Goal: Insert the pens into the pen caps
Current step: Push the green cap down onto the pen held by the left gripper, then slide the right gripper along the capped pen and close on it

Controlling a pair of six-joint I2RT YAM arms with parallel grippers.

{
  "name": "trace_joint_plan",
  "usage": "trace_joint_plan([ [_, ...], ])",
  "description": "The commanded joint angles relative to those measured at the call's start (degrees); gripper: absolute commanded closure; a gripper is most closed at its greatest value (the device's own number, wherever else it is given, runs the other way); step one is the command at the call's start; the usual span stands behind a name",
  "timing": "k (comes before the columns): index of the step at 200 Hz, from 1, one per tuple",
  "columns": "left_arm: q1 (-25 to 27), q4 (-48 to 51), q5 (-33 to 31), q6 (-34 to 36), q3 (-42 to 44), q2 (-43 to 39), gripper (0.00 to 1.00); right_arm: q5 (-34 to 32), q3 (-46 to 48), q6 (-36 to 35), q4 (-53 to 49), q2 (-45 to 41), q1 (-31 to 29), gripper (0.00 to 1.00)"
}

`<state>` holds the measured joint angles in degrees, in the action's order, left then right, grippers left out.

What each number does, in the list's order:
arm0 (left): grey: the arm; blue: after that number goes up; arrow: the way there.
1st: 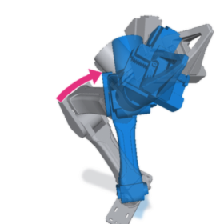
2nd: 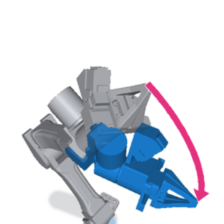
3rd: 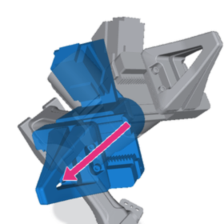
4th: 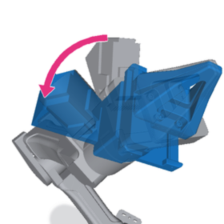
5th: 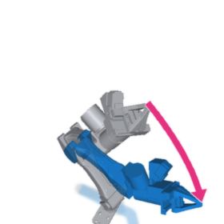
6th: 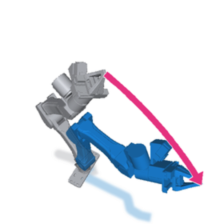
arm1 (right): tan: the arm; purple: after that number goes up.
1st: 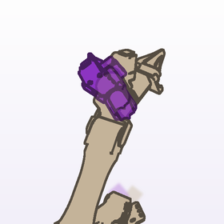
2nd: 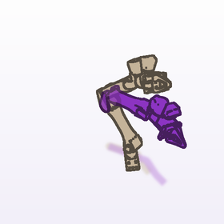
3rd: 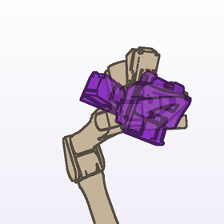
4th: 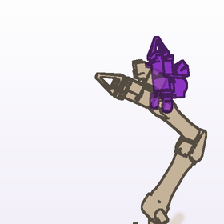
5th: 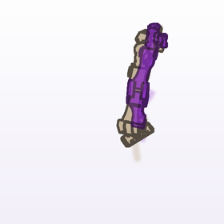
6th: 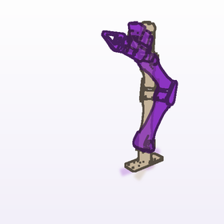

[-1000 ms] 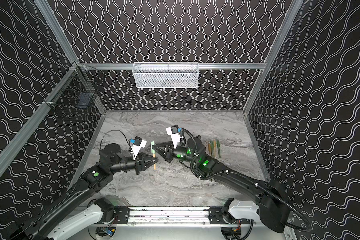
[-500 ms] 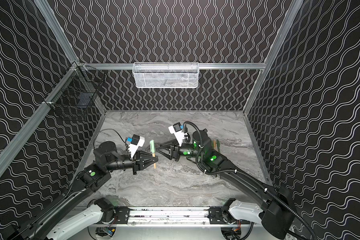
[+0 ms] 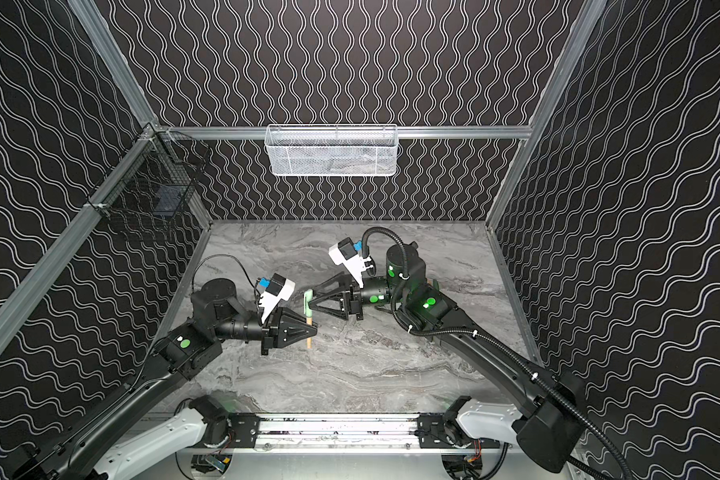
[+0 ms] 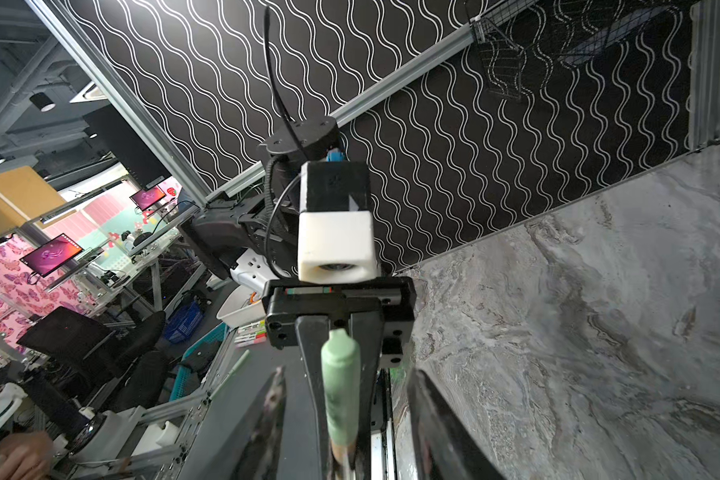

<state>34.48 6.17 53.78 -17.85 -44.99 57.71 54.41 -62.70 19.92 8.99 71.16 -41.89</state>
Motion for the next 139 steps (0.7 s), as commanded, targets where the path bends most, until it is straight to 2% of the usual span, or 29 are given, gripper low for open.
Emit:
trace_joint_plan([
  [1,0.03,-0.46,0.88,0.90,-0.36,0.13,1.00,1.84,-1.64,-1.39,-0.73,0.84,-0.03,0.51],
  [75,0.10,1.49,-2.70,2.74,-0.92,-0.23,1.00,2.90,-3.42,-0.86,-0.82,3.10,-1.40,0.62],
  [83,0.05,1.31,-2.94,2.64,-0.89,-0.16,1.00,2.49,-3.29,-0.93,-1.10,3.19,-1.87,0.65],
  [105,0.07,0.26,-3.67,2.24,-0.85,-0.06,1.00,1.59,-2.48,-0.65,-1.06,3.22,-2.74,0.82],
  [139,0.07,0.01,-4.78,2.46,-1.29,0.12,1.00,0.23,-1.19,-0.12,-1.05,2.65,-4.14,0.89],
])
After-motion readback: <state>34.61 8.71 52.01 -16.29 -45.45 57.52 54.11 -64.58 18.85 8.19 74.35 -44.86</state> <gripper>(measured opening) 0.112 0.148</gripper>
